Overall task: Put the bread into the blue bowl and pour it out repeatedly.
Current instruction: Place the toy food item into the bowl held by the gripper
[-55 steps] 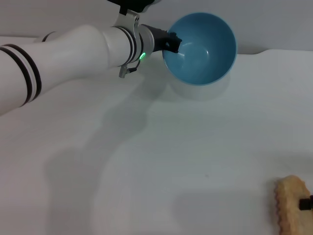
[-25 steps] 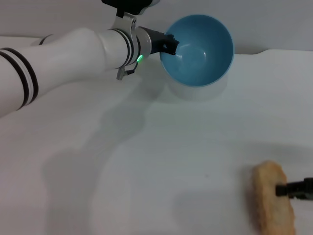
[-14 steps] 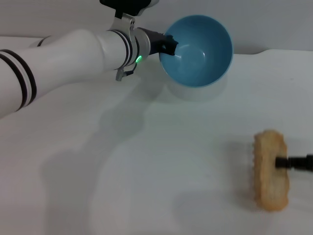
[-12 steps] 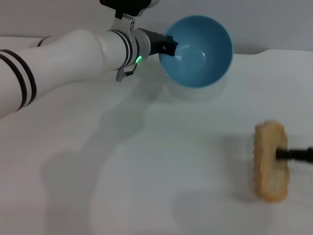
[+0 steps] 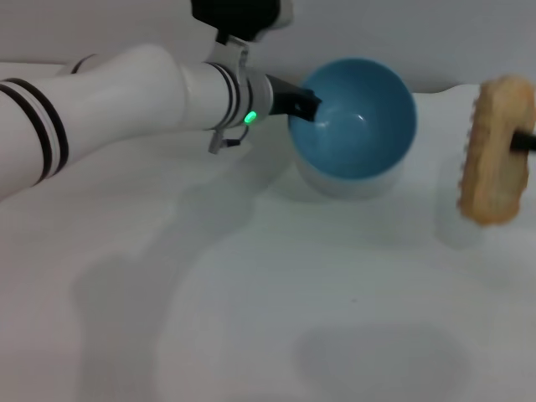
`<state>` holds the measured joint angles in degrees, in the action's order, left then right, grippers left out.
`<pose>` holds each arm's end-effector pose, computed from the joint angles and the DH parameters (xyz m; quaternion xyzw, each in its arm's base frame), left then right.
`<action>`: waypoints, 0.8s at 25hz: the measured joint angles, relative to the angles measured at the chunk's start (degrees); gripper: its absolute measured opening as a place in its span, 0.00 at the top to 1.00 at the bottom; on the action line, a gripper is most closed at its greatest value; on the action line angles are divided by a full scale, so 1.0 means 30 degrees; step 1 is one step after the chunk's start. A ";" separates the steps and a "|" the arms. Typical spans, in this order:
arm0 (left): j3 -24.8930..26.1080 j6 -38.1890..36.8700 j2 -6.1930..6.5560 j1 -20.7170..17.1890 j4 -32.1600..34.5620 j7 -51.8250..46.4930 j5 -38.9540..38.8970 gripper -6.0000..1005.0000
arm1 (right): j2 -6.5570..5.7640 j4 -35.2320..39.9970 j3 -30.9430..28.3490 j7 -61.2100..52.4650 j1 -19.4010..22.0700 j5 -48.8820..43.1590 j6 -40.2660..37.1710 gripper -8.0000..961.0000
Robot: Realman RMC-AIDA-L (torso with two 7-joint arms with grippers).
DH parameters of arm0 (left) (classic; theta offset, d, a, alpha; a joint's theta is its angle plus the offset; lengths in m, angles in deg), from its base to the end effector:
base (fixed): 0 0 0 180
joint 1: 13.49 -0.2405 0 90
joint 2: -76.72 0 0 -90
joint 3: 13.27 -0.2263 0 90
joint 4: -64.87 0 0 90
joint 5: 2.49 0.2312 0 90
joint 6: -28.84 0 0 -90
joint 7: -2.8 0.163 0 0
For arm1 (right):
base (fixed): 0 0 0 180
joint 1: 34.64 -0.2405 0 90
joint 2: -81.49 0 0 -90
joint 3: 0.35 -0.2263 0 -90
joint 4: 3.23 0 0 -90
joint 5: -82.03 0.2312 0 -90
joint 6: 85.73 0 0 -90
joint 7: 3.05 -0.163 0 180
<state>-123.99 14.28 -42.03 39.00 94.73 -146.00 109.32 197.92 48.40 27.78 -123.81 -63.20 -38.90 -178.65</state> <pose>-0.1526 0.4539 -0.1214 -0.8748 -0.3251 -0.0545 0.3551 0.2685 0.3523 0.0870 -0.8140 0.4924 0.2631 0.1606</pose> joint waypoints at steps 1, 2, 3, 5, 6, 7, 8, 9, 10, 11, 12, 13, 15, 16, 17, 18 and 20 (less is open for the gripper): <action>0.0000 0.0000 0.0000 0.0000 0.0000 0.0000 0.0000 1.00 | -0.0060 -0.0019 -0.0006 0.0030 -0.0027 0.0512 0.0096 0.87; -0.0474 -0.0315 -0.0063 -0.0008 0.0294 0.0005 -0.0007 1.00 | -0.0095 -0.0053 0.0008 0.0159 -0.0050 0.1105 0.0207 0.88; -0.0790 -0.0392 -0.0076 -0.0025 0.0432 -0.0001 -0.0007 1.00 | -0.0089 -0.0098 0.0076 0.0407 -0.0073 0.1636 0.0294 0.88; -0.1526 -0.0525 -0.0099 -0.0086 0.0809 -0.0272 -0.0006 1.00 | 0.0077 -0.0110 0.0173 0.0927 -0.0187 0.2320 0.0604 0.88; -0.1712 -0.0556 -0.0106 -0.0100 0.0949 -0.0409 -0.0007 1.00 | 0.0213 -0.0116 0.0178 0.1188 -0.0272 0.2462 0.0851 0.89; -0.2072 -0.0638 -0.0107 -0.0133 0.1222 -0.0785 -0.0007 1.00 | 0.0319 -0.0158 0.0173 0.1387 -0.0359 0.2547 0.1146 0.89; -0.2333 -0.0725 -0.0104 -0.0157 0.1452 -0.1107 -0.0007 1.00 | 0.0448 -0.0271 0.0178 0.1621 -0.0465 0.2607 0.1482 0.89; -0.2471 -0.0801 -0.0096 -0.0172 0.1603 -0.1292 -0.0007 1.00 | 0.0528 -0.0556 0.0212 0.1887 -0.0597 0.2738 0.1842 0.89; -0.2521 -0.0914 -0.0092 -0.0194 0.1735 -0.1394 -0.0007 1.00 | 0.0584 -0.0952 0.0258 0.2191 -0.0737 0.2900 0.2163 0.89; -0.2552 -0.1015 -0.0081 -0.0218 0.1859 -0.1459 -0.0008 1.00 | 0.0600 -0.1480 0.0337 0.2534 -0.0885 0.3076 0.2399 0.89; -0.2579 -0.1075 -0.0081 -0.0232 0.1931 -0.1464 -0.0008 1.00 | 0.0599 -0.2086 0.0356 0.2911 -0.1035 0.3225 0.2616 0.89; -0.2621 -0.1181 -0.0081 -0.0250 0.2019 -0.1476 -0.0011 1.00 | 0.0594 -0.2763 0.0374 0.3355 -0.1217 0.3362 0.2881 0.89; -0.2707 -0.1532 -0.0090 -0.0255 0.2236 -0.1495 -0.0026 1.00 | 0.0586 -0.3979 0.0502 0.4084 -0.1603 0.3464 0.3389 0.90; -0.2724 -0.1715 -0.0090 -0.0251 0.2342 -0.1500 -0.0030 1.00 | 0.0575 -0.4387 0.0588 0.4263 -0.1757 0.3454 0.3577 0.90; -0.2702 -0.1882 -0.0085 -0.0250 0.2462 -0.1501 -0.0034 1.00 | 0.0563 -0.4731 0.0762 0.4360 -0.1870 0.3403 0.3773 0.90; -0.2654 -0.2014 -0.0071 -0.0254 0.2579 -0.1501 -0.0037 1.00 | 0.0561 -0.4930 0.0948 0.4397 -0.1945 0.3358 0.3916 0.90; -0.2583 -0.2114 -0.0051 -0.0295 0.2667 -0.1500 -0.0038 1.00 | 0.0563 -0.5175 0.1351 0.4408 -0.1989 0.3334 0.4356 0.90</action>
<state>-131.74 7.93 -42.18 38.11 102.73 -150.50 109.21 199.61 32.87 31.83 -110.58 -69.16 -28.90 -165.58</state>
